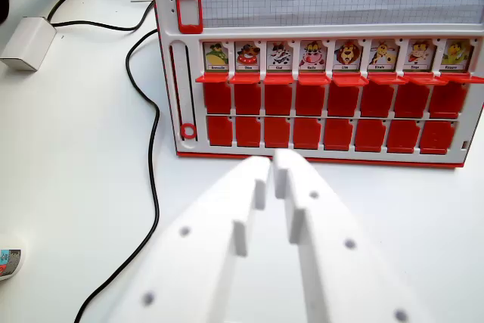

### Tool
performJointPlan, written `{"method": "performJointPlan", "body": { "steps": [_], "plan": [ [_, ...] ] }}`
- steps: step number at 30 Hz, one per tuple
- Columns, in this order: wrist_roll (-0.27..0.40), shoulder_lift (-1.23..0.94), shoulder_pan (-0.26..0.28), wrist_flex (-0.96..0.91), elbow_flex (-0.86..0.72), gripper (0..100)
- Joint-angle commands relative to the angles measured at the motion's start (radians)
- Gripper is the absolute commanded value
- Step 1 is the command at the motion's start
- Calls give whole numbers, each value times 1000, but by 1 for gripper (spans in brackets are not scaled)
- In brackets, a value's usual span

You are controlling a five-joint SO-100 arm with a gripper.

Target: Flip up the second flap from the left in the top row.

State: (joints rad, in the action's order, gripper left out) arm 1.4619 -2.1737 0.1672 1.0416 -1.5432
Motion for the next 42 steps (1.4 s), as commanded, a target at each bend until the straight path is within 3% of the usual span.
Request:
{"method": "performJointPlan", "body": {
  "steps": [1, 7, 12, 17, 30, 42],
  "plan": [
    [-41, 64, -14, 48, 132, 0],
    [-126, 239, 5, 109, 242, 0],
    [-207, 403, 6, 43, 310, 0],
    [-239, 581, -5, -15, 393, 0],
    [-325, 899, 34, -100, 617, 0],
    [-397, 1045, 64, -124, 719, 0]
  ]
}}
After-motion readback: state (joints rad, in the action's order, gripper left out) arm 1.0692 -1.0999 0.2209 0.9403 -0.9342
